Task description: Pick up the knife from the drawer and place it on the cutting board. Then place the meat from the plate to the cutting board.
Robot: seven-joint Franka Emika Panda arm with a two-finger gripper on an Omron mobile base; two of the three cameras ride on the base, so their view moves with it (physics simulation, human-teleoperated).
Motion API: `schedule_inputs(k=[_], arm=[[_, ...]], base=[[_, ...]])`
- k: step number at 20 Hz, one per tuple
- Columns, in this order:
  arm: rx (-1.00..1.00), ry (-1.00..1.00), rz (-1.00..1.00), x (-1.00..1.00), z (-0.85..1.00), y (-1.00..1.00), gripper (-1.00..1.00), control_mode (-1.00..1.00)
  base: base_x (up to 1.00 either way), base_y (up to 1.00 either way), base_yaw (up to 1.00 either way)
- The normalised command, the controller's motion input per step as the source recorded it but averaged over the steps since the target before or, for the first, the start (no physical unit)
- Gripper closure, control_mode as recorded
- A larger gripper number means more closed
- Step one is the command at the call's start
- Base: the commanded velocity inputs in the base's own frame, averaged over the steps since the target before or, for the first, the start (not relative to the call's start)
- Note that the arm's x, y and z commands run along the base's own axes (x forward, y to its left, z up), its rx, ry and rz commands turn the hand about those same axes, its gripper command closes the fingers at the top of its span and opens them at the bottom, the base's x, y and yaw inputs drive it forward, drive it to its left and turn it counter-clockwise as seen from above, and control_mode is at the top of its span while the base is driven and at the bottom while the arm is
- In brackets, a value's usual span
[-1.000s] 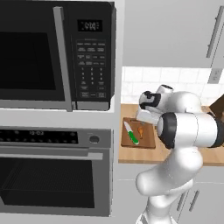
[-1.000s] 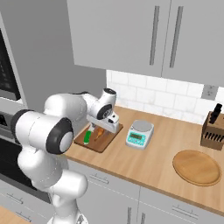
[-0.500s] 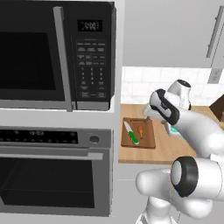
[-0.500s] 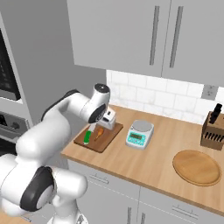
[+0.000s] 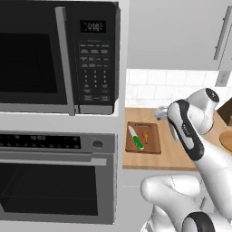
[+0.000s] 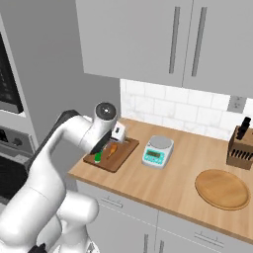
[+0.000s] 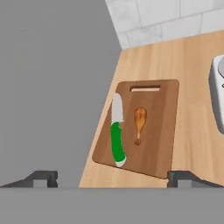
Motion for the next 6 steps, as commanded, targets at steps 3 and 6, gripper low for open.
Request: schedule_inputs(k=[3, 6], arm=[[0.11, -0.26, 0.06, -0.34, 0.29, 0.0, -1.0, -1.0], [0.2, -0.09, 0.07, -0.26, 0.46, -0.01, -1.0, -1.0]], base=[[0.0, 0.0, 0.0], [0.0, 0.0, 0.0]])
